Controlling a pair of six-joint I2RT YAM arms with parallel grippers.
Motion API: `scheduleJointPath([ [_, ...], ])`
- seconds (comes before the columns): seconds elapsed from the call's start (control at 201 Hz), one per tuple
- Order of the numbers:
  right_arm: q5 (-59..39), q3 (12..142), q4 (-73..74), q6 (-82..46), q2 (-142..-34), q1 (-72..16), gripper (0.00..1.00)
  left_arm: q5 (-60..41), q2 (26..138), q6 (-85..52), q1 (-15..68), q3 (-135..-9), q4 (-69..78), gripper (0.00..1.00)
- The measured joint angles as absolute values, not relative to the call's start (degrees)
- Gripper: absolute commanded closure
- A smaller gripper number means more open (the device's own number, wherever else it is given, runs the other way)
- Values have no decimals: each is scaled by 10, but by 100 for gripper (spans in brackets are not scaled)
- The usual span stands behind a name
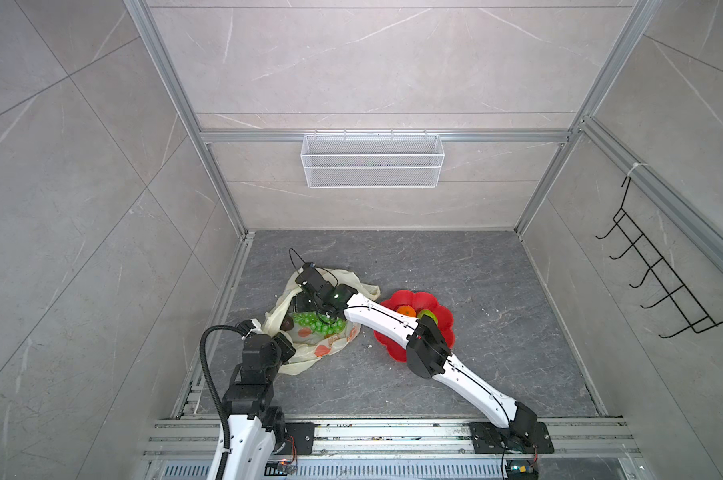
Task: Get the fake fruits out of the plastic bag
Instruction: 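Push the right gripper deeper into the bag and grasp the beige bun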
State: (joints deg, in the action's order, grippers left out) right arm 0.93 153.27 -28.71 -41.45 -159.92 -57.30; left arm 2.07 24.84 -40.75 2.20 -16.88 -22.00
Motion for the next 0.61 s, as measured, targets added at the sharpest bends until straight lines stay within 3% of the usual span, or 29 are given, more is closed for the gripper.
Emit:
scheduleJointPath([
  [0.428, -63, 1548, -208, -509, -1649, -563, 6, -66, 237, -387, 22, -148, -187, 99],
  [0.607, -81, 1573, -166, -544, -1678, -562, 15, -128, 236, -375, 22, -135, -158, 100],
])
